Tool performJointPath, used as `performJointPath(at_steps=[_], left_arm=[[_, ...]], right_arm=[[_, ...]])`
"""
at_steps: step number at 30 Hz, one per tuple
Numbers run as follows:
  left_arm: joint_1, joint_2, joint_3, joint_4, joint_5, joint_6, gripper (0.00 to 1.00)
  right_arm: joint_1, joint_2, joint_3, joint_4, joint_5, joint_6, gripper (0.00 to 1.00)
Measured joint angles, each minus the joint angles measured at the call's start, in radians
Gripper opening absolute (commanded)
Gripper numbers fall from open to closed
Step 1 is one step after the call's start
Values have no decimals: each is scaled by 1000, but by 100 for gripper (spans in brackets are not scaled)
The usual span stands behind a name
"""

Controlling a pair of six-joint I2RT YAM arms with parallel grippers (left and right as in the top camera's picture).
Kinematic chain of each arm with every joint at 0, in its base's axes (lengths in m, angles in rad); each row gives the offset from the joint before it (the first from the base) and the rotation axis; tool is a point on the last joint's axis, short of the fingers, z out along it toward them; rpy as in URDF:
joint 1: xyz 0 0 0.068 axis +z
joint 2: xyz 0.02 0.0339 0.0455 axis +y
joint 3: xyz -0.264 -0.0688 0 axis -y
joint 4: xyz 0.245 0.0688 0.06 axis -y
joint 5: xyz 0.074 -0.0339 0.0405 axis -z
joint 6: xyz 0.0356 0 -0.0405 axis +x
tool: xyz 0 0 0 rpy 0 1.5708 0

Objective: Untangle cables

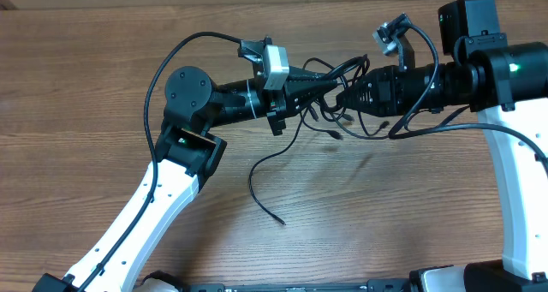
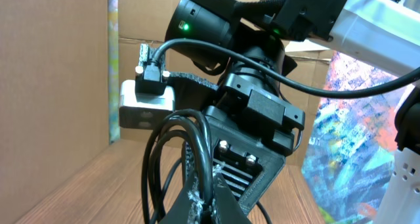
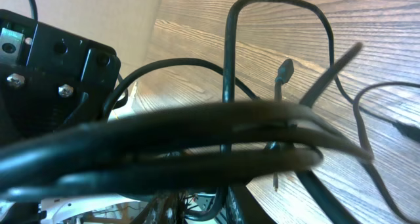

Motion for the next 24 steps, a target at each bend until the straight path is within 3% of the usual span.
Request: performJointPath(at_steps=[24], left_arm=[[0, 0, 0, -3, -43, -26, 4]], right_arm=[[0, 0, 0, -9, -177, -76, 19]])
